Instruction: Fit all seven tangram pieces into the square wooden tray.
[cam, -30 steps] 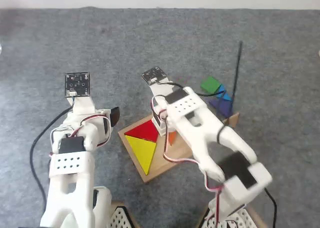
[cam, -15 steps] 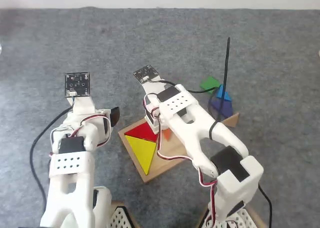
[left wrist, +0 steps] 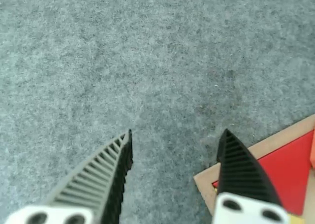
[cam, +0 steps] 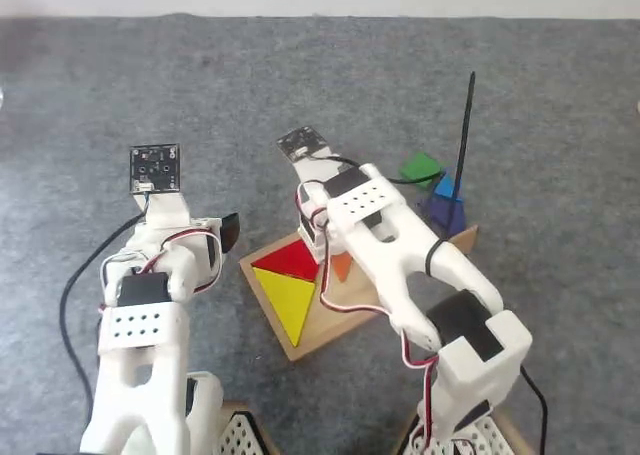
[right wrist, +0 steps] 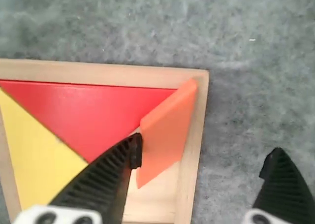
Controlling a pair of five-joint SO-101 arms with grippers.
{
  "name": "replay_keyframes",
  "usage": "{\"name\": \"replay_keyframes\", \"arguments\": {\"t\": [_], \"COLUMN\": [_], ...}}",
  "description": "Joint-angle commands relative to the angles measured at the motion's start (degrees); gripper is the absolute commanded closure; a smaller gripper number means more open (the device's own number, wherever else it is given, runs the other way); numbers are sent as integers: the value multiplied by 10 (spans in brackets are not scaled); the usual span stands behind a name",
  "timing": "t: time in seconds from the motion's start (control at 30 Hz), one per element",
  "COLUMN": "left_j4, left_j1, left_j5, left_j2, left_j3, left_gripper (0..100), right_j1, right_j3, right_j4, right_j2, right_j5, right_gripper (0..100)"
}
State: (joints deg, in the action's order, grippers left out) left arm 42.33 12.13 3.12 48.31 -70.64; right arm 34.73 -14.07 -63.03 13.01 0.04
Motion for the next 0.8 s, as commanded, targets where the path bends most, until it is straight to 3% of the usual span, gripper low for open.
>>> {"name": "replay_keyframes", "arguments": {"t": [0.0, 0.4, 0.77], "left_j4": [-9, -9, -9], "left_j1": [4, 4, 4], "left_j5": [4, 4, 4], "left_j2": [15, 15, 15], "left_j3": [7, 7, 7], "left_gripper": [727, 727, 727], "right_j1": [-19, -19, -18], "right_j3": [33, 35, 36], "right_j4": [6, 1, 71], "right_j2": [-41, -101, -11], "right_j5": [8, 8, 8], "right_gripper": [634, 634, 634]}}
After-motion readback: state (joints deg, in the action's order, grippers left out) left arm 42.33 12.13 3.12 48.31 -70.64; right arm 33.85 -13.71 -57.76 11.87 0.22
